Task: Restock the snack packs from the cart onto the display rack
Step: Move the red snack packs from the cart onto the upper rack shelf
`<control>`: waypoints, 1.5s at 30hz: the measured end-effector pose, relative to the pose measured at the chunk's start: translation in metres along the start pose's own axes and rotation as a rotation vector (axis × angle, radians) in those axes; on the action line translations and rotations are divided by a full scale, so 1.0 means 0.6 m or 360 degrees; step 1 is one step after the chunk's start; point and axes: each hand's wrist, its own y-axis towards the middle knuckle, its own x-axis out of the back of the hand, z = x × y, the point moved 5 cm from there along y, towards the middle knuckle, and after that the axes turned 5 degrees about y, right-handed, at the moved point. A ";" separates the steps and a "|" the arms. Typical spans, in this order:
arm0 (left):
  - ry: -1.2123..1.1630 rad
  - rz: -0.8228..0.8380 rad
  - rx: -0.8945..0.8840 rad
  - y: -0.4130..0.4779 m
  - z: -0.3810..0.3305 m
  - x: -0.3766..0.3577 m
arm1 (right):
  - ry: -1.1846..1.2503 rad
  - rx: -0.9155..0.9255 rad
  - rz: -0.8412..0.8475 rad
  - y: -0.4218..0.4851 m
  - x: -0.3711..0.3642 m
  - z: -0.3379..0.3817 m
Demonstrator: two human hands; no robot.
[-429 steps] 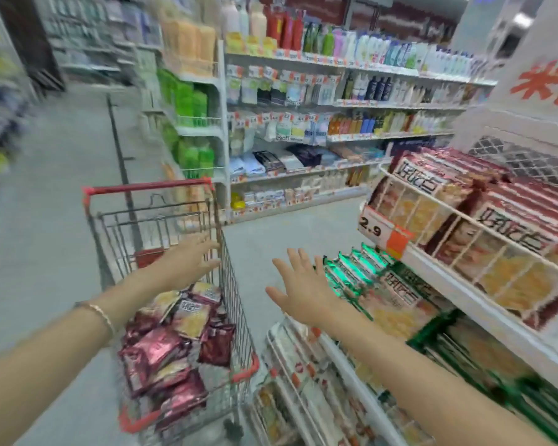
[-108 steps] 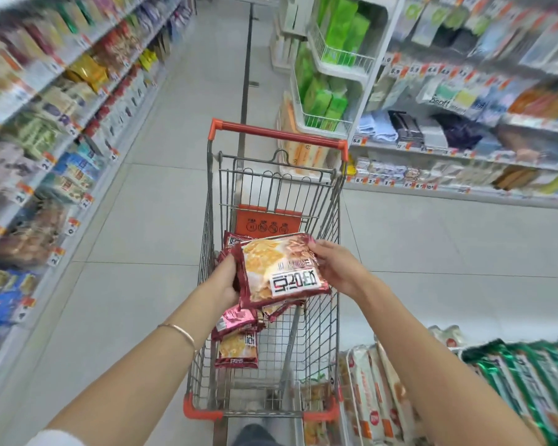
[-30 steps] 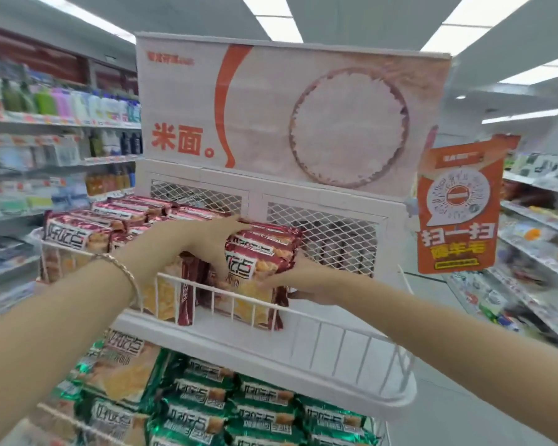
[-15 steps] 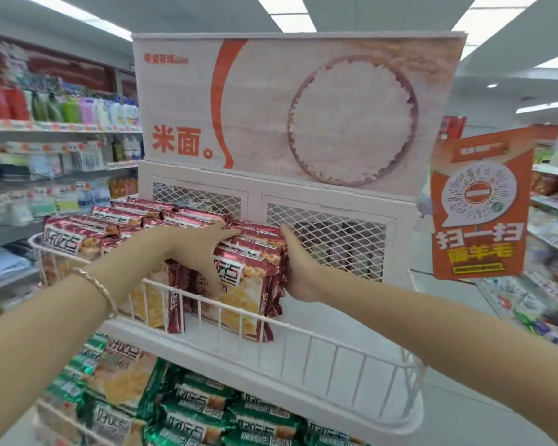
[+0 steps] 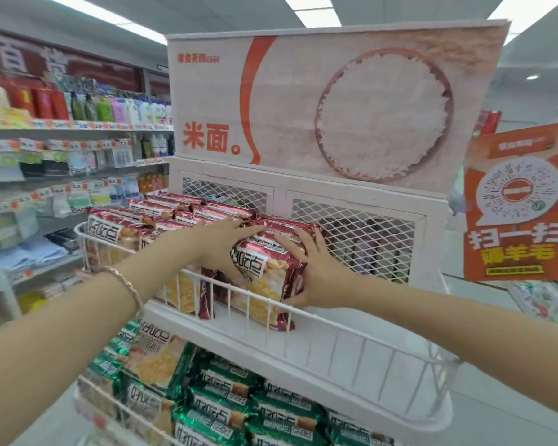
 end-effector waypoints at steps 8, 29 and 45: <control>-0.0713 -0.0781 -0.0006 -0.096 0.069 0.038 | 0.0246 -0.0125 -0.0346 -0.003 0.093 0.069; -0.0680 -0.0226 0.1292 -0.704 0.634 -0.443 | -0.0230 0.1039 0.0220 0.198 -0.390 0.828; -0.1228 0.0439 0.1858 -0.766 0.713 -0.864 | 0.0005 0.0811 0.1191 0.362 -0.784 0.947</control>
